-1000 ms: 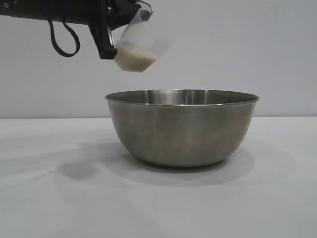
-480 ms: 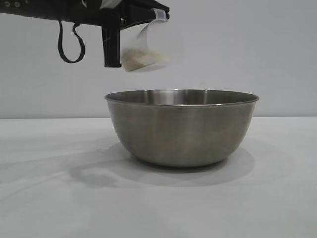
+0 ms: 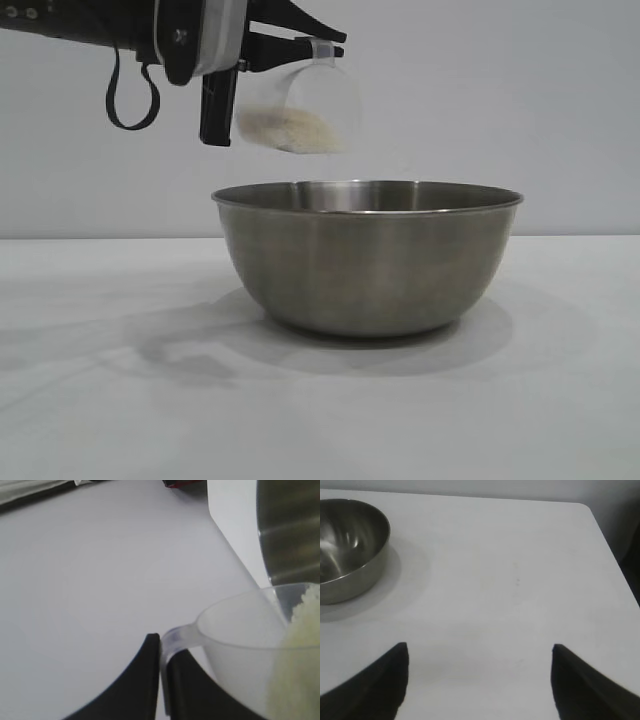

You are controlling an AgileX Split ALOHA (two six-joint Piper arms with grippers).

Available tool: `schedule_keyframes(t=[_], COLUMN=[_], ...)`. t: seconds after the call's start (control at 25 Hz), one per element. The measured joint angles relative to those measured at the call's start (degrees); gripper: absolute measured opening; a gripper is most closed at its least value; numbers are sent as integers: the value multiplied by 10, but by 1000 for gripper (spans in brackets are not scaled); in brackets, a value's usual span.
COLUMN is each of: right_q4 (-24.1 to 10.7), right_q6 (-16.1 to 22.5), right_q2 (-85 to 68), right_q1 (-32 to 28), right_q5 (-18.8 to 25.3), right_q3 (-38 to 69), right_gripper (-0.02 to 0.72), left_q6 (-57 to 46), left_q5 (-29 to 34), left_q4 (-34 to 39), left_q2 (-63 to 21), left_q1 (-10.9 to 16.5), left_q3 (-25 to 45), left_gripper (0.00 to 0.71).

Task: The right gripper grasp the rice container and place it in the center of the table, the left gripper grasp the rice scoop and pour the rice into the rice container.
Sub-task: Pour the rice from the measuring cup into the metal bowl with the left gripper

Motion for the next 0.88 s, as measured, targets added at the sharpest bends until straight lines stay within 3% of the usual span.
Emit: schedule_keyframes(t=[0.28, 0.88], right_q4=[0, 0], right_q6=[0, 0], right_q2=[0, 0], right_q1=[0, 0], right_q5=[0, 0], right_q3=[0, 0], right_gripper=[554, 554], left_q6=[79, 271], left_q5=[0, 0], left_q4=[4, 14], left_q2=[0, 0], left_q1=[-19, -20], left_q3=[0, -1], left_gripper=[0, 0])
